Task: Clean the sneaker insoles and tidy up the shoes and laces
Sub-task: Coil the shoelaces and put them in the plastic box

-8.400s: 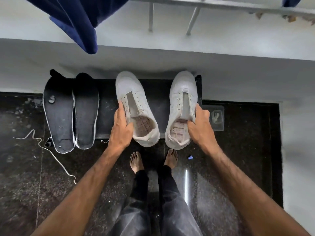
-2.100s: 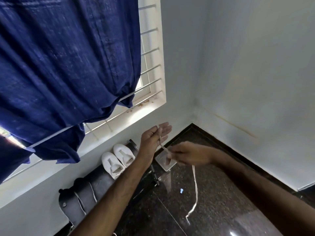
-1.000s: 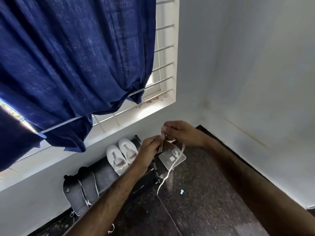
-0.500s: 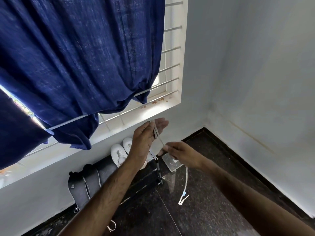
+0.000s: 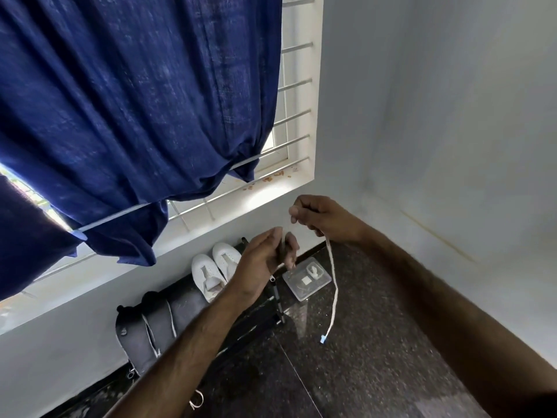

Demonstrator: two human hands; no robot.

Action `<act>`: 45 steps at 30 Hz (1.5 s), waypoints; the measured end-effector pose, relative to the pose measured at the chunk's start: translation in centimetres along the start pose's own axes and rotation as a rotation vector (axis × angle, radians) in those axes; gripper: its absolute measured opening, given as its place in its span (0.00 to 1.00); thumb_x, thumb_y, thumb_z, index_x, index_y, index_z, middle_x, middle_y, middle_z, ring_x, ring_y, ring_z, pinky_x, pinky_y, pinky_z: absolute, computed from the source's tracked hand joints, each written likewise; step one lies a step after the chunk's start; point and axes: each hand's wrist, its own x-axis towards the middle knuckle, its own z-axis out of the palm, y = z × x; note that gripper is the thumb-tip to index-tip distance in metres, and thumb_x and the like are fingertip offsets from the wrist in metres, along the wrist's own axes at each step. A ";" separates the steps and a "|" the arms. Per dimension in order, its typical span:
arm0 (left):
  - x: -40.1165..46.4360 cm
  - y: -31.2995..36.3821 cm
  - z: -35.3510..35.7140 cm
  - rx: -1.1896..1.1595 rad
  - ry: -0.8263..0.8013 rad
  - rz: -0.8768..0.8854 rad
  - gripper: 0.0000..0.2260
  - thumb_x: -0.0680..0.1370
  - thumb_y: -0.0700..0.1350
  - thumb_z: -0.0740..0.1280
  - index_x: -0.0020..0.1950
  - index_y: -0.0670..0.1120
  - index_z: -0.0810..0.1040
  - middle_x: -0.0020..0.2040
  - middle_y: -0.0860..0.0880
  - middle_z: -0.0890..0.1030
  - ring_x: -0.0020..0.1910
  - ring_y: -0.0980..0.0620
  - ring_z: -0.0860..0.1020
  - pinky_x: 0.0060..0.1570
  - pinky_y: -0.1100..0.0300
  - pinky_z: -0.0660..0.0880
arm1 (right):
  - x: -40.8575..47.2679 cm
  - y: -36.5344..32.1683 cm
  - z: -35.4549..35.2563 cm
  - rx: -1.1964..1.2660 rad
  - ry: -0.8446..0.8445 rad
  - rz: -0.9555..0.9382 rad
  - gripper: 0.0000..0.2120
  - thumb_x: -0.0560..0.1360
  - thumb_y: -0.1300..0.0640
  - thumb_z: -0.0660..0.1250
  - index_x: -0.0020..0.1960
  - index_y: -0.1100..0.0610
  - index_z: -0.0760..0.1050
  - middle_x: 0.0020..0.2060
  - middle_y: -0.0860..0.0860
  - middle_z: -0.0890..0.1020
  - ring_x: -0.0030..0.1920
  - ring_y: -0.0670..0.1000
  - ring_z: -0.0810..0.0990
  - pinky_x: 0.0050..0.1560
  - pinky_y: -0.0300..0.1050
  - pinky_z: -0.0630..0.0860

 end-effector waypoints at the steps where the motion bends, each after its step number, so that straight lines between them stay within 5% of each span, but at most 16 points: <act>1: 0.2 0.4 -0.1 -0.055 0.005 0.028 0.18 0.85 0.47 0.55 0.46 0.43 0.81 0.32 0.46 0.76 0.34 0.50 0.76 0.42 0.58 0.76 | -0.1 0.8 0.7 0.060 0.005 0.025 0.12 0.84 0.50 0.61 0.45 0.54 0.76 0.32 0.43 0.73 0.31 0.42 0.68 0.31 0.38 0.67; 5: 0.9 1.4 -0.7 -0.098 0.074 0.125 0.14 0.85 0.43 0.57 0.59 0.37 0.79 0.51 0.38 0.85 0.53 0.43 0.83 0.58 0.53 0.79 | -1.9 3.6 4.5 0.077 -0.098 0.103 0.10 0.85 0.55 0.59 0.52 0.57 0.78 0.40 0.58 0.75 0.35 0.46 0.71 0.36 0.42 0.70; 9: 1.8 1.1 -2.1 0.023 0.243 0.127 0.14 0.86 0.36 0.54 0.65 0.37 0.77 0.63 0.39 0.82 0.66 0.45 0.79 0.70 0.54 0.72 | -3.5 4.5 7.3 0.002 -0.234 0.109 0.13 0.84 0.45 0.59 0.52 0.47 0.81 0.39 0.61 0.76 0.35 0.53 0.71 0.37 0.49 0.69; 12: 1.8 -0.1 -3.2 0.223 0.230 0.038 0.14 0.86 0.37 0.56 0.64 0.39 0.79 0.60 0.44 0.84 0.65 0.49 0.80 0.68 0.54 0.73 | -3.4 3.9 6.8 -0.105 -0.258 0.081 0.16 0.83 0.40 0.58 0.51 0.48 0.80 0.47 0.61 0.83 0.39 0.59 0.77 0.42 0.57 0.75; 16: 0.8 -1.9 -2.7 0.378 0.137 -0.082 0.15 0.86 0.41 0.56 0.51 0.43 0.82 0.42 0.52 0.86 0.45 0.58 0.83 0.54 0.57 0.76 | -1.4 0.9 3.2 -0.216 -0.178 0.013 0.15 0.84 0.47 0.60 0.52 0.56 0.79 0.45 0.52 0.84 0.44 0.52 0.82 0.49 0.49 0.78; 21: 0.4 -1.0 -1.2 0.294 0.019 -0.057 0.19 0.84 0.55 0.57 0.48 0.44 0.82 0.33 0.48 0.80 0.36 0.51 0.79 0.47 0.57 0.75 | 0.8 -0.8 0.2 -0.166 -0.051 -0.057 0.13 0.83 0.54 0.64 0.48 0.63 0.79 0.36 0.42 0.78 0.33 0.38 0.75 0.37 0.29 0.70; 24: 0.4 0.5 -0.4 0.066 0.000 -0.010 0.16 0.83 0.50 0.58 0.46 0.42 0.80 0.32 0.48 0.78 0.35 0.50 0.78 0.46 0.55 0.75 | 0.6 0.7 1.6 0.062 0.001 0.033 0.13 0.84 0.52 0.62 0.45 0.60 0.76 0.32 0.45 0.72 0.31 0.44 0.67 0.31 0.38 0.66; 27: 1.0 1.7 -0.8 -0.101 0.071 0.062 0.15 0.85 0.44 0.56 0.55 0.41 0.81 0.46 0.41 0.85 0.49 0.46 0.84 0.54 0.54 0.79 | -1.1 2.4 4.4 0.146 -0.004 0.145 0.14 0.85 0.56 0.59 0.50 0.63 0.78 0.34 0.48 0.73 0.33 0.44 0.67 0.33 0.38 0.66; 29: 1.6 1.8 -1.6 -0.025 0.158 0.089 0.15 0.86 0.41 0.54 0.62 0.39 0.79 0.58 0.38 0.84 0.61 0.43 0.82 0.65 0.50 0.76 | -2.3 3.2 6.0 0.126 -0.058 0.159 0.15 0.86 0.55 0.59 0.55 0.62 0.81 0.31 0.42 0.74 0.31 0.41 0.67 0.33 0.33 0.65; 31: 2.1 1.3 -2.5 0.111 0.251 0.098 0.14 0.86 0.40 0.55 0.64 0.38 0.78 0.62 0.38 0.83 0.64 0.45 0.80 0.70 0.49 0.72 | -3.1 3.4 7.0 0.084 -0.131 0.139 0.15 0.85 0.47 0.60 0.56 0.52 0.84 0.32 0.46 0.76 0.32 0.48 0.71 0.36 0.41 0.71; 33: 1.9 0.5 -3.2 0.251 0.248 0.070 0.14 0.85 0.44 0.58 0.62 0.42 0.80 0.60 0.43 0.85 0.63 0.48 0.81 0.70 0.49 0.73 | -2.9 3.4 7.0 -0.018 -0.183 0.109 0.16 0.81 0.38 0.60 0.54 0.44 0.83 0.42 0.55 0.83 0.41 0.62 0.80 0.49 0.58 0.80; 36: 1.1 -1.0 -3.4 0.383 0.149 -0.024 0.15 0.82 0.51 0.58 0.51 0.45 0.82 0.46 0.48 0.86 0.50 0.52 0.84 0.58 0.53 0.76 | -1.9 1.8 4.9 -0.104 -0.152 0.064 0.13 0.83 0.43 0.61 0.53 0.47 0.81 0.47 0.50 0.86 0.51 0.56 0.84 0.60 0.59 0.79; 39: 0.6 -1.6 -2.7 0.384 0.106 -0.058 0.17 0.83 0.53 0.58 0.47 0.48 0.83 0.41 0.41 0.84 0.40 0.48 0.82 0.52 0.52 0.76 | -0.1 0.1 2.0 -0.198 -0.042 -0.022 0.13 0.83 0.49 0.63 0.48 0.55 0.80 0.42 0.45 0.84 0.45 0.49 0.83 0.54 0.54 0.80; 42: 0.4 -0.6 -1.3 0.227 0.102 -0.061 0.18 0.82 0.52 0.57 0.40 0.50 0.83 0.33 0.44 0.79 0.33 0.50 0.78 0.46 0.53 0.74 | 1.0 -0.6 0.4 -0.130 0.028 -0.083 0.14 0.83 0.51 0.64 0.45 0.60 0.80 0.37 0.44 0.81 0.35 0.40 0.78 0.39 0.33 0.73; 45: 0.6 1.6 -0.1 0.028 0.023 0.002 0.19 0.85 0.49 0.56 0.41 0.46 0.80 0.29 0.49 0.72 0.31 0.50 0.73 0.44 0.55 0.75 | 1.1 0.0 1.4 0.076 0.065 -0.031 0.14 0.84 0.54 0.63 0.42 0.58 0.76 0.30 0.43 0.73 0.27 0.41 0.66 0.29 0.35 0.65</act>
